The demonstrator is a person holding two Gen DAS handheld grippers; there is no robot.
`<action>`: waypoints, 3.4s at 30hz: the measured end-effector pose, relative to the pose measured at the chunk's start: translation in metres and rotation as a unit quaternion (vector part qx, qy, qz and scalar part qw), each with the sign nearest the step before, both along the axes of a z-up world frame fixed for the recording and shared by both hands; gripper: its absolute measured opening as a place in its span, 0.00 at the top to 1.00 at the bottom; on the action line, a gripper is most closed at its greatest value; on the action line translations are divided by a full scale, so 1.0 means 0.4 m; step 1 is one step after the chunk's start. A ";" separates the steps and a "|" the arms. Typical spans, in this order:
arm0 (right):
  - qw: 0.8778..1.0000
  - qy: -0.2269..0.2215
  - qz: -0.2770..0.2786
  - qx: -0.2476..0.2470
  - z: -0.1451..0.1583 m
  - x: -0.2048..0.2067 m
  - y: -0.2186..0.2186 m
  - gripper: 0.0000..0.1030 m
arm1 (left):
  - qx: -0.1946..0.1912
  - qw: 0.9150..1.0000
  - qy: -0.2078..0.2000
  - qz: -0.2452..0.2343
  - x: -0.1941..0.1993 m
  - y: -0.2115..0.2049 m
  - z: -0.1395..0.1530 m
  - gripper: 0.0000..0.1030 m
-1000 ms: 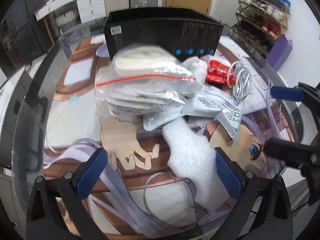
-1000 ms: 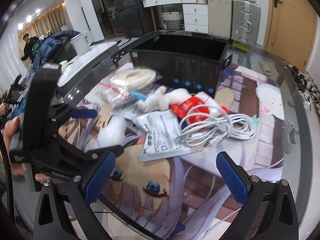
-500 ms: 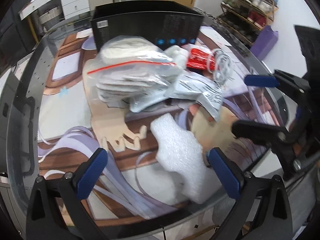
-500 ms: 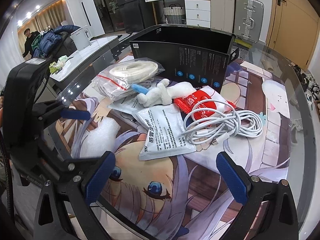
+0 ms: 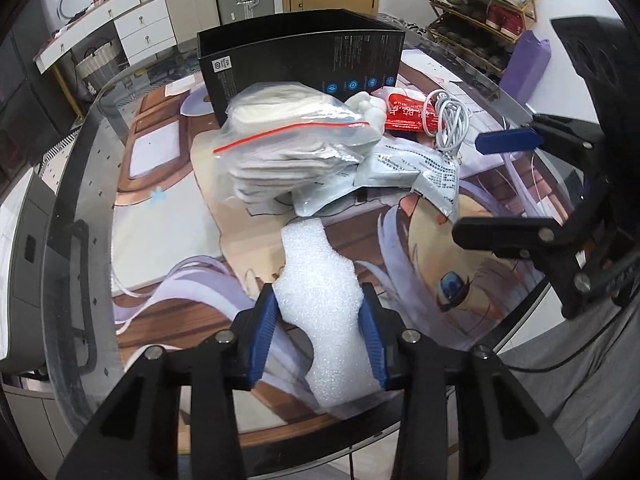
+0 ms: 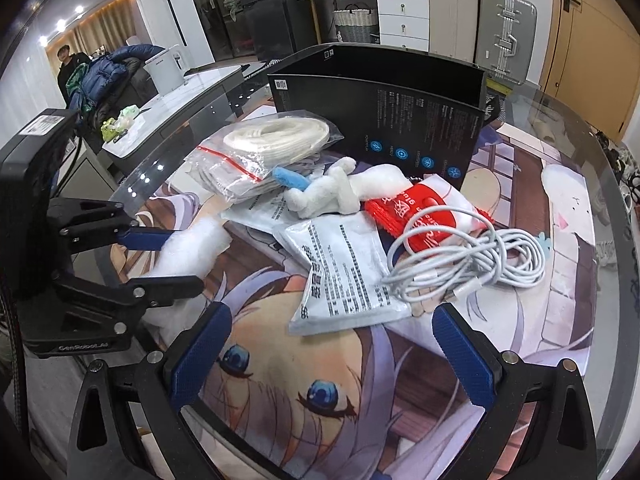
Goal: Organize soft objects
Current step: 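Lift the foam with the left gripper while the right gripper grasps the white packet, then lower the foam and packet into the black box and open both grippers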
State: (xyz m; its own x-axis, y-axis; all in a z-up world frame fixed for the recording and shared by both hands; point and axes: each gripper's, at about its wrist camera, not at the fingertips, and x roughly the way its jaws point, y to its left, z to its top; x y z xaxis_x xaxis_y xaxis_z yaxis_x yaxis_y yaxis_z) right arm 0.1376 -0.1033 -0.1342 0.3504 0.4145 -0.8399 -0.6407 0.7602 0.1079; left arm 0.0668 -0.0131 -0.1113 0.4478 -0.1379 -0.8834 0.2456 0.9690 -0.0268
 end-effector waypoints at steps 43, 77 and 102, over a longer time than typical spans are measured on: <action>0.999 -0.010 0.028 -0.027 -0.046 0.047 0.099 0.26 | 0.028 0.999 -0.019 0.011 0.004 0.003 0.001 0.61; 0.998 -0.033 0.048 0.035 0.119 -0.112 0.003 0.66 | 0.011 0.997 -0.072 -0.004 -0.015 -0.013 0.100 0.61; 0.979 -0.179 -0.030 0.090 0.361 0.034 -0.013 0.66 | 0.000 0.981 -0.193 0.014 0.140 0.005 0.294 0.61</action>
